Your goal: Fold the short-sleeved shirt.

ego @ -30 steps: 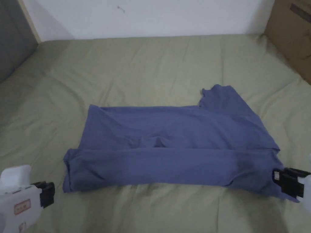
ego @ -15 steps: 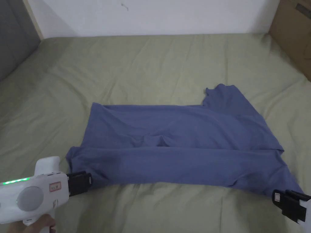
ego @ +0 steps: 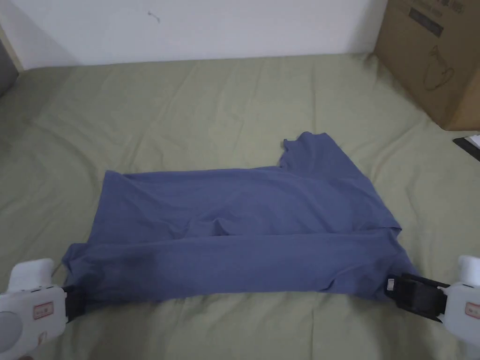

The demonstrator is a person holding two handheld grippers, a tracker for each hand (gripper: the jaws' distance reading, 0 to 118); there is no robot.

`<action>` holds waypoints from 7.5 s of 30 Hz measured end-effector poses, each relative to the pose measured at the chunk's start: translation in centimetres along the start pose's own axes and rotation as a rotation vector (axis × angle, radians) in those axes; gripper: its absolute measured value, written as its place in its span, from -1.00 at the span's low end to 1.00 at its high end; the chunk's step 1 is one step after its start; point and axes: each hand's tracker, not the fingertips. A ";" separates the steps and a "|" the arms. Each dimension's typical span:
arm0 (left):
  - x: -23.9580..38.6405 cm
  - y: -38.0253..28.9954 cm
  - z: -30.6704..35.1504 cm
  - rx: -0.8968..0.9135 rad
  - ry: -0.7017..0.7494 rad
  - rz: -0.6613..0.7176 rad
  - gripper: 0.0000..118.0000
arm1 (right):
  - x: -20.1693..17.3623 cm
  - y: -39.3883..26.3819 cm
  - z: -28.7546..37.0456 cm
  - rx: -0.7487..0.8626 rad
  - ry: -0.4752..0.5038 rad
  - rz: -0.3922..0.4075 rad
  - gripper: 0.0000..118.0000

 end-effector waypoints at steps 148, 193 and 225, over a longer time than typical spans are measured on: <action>-3.2 -3.4 8.7 0.054 -0.209 0.157 0.71 | -4.8 -1.2 8.0 0.031 -0.018 0.386 0.23; -11.0 -4.3 -0.3 -0.129 -0.599 0.659 -0.86 | -17.9 -6.4 1.3 -0.003 0.142 0.390 -1.00; 22.4 2.1 3.3 -0.130 -0.585 -0.168 0.69 | -4.7 -4.6 5.2 0.103 0.083 0.019 -1.00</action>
